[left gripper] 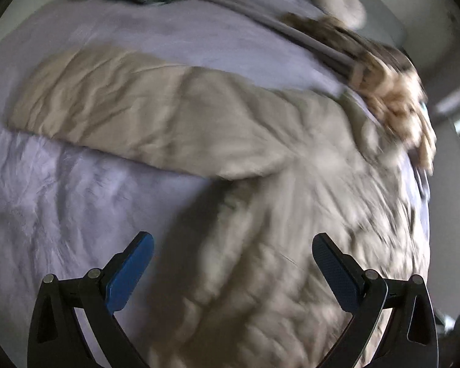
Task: Fold large clothes
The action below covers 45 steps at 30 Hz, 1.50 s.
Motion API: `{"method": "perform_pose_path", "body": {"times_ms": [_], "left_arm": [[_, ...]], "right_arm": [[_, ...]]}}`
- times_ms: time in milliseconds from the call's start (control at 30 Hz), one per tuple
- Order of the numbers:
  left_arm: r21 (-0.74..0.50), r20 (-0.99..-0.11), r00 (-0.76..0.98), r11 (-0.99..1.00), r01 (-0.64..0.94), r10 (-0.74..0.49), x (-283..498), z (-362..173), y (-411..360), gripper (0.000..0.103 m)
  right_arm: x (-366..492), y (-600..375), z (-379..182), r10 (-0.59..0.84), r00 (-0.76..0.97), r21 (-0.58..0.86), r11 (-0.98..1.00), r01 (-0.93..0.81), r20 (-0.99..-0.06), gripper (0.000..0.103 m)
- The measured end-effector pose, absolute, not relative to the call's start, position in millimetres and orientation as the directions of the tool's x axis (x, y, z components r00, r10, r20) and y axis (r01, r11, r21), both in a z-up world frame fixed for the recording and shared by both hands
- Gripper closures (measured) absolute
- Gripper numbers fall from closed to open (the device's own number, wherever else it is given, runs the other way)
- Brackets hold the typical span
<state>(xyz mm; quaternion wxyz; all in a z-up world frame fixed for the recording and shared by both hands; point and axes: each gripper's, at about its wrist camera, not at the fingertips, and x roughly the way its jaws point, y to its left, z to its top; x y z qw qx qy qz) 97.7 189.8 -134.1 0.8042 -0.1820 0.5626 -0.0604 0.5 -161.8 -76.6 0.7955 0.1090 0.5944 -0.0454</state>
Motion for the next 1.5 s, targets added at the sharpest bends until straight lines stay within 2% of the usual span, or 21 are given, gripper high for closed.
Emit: {"method": "perform_pose_path", "body": {"times_ms": [233,400,467,500,567,633,667,700,733,767,800,933,1100,1233,1367,1500], "left_arm": [[-0.557,-0.798,0.453,0.775,-0.3,-0.398,150.2,-193.5,293.5,0.0],[-0.537,-0.801,0.508,0.753,-0.38,-0.315,188.6,-214.5,340.1,0.0],[-0.544,-0.792,0.533,0.739,-0.398,-0.296,199.7,-216.7,349.6,0.004],[-0.55,-0.784,0.552,0.732,-0.403,-0.285,204.2,-215.8,352.6,0.011],[-0.544,-0.78,0.562,0.743,-0.389,-0.276,215.3,-213.6,359.2,0.068],[-0.592,-0.742,0.582,0.731,-0.339,-0.331,224.3,-209.9,363.2,0.095],[-0.589,-0.738,0.59,0.737,-0.33,-0.326,226.6,-204.8,364.1,0.095],[-0.564,-0.739,0.604,0.763,-0.314,-0.298,225.8,-195.0,362.9,0.095],[-0.537,-0.74,0.614,0.79,-0.294,-0.275,226.4,-184.8,355.7,0.095],[-0.511,-0.734,0.628,0.819,-0.262,-0.256,222.7,-170.7,351.2,0.095],[-0.49,-0.725,0.643,0.841,-0.23,-0.247,222.0,-156.5,345.0,0.095],[-0.424,-0.667,0.696,0.903,-0.061,-0.266,210.1,-97.5,319.6,0.095],[-0.451,-0.602,0.681,0.881,0.14,-0.416,206.0,-52.6,261.2,0.095],[-0.491,-0.582,0.606,0.828,0.269,-0.542,212.1,-41.6,191.1,0.095],[-0.488,-0.595,0.516,0.787,0.378,-0.617,209.2,-41.5,101.9,0.095],[-0.409,-0.674,0.414,0.775,0.482,-0.612,198.7,-56.8,3.0,0.095]], "right_arm": [[26.6,-119.5,-109.5,0.147,0.311,0.213,0.959,0.188,-0.939,0.0],[59.5,-100.4,-119.1,0.184,0.344,0.254,0.952,0.172,-0.921,0.0],[74.9,-95.8,-119.8,0.211,0.357,0.286,0.942,0.172,-0.91,0.0],[81.7,-93.9,-118.6,0.222,0.36,0.3,0.937,0.176,-0.906,0.0],[97.2,-89.3,-116.7,0.253,0.392,0.345,0.921,0.182,-0.884,0.0],[109.5,-85.8,-115.4,0.293,0.423,0.401,0.896,0.192,-0.858,0.002],[115.3,-83.7,-115.7,0.312,0.436,0.426,0.884,0.194,-0.844,0.015],[124.2,-78.8,-118.0,0.343,0.445,0.463,0.865,0.193,-0.827,0.044],[132.0,-74.4,-120.6,0.367,0.444,0.486,0.853,0.191,-0.818,0.061],[139.8,-69.8,-124.1,0.387,0.441,0.506,0.841,0.19,-0.81,0.086],[148.0,-63.9,-128.2,0.409,0.442,0.528,0.829,0.186,-0.798,0.09],[177.4,-35.2,-151.7,0.522,0.435,0.627,0.767,0.137,-0.734,0.091],[193.2,-8.2,-203.8,0.645,0.342,0.723,0.664,0.192,-0.683,0.096],[188.4,0.3,-215.5,0.66,0.299,0.721,0.666,0.192,-0.689,0.1],[166.0,-26.6,-196.6,0.69,0.295,0.748,0.635,0.19,-0.661,0.1],[116.1,-102.3,-167.4,0.606,0.387,0.711,0.661,0.239,-0.694,0.1]]}}
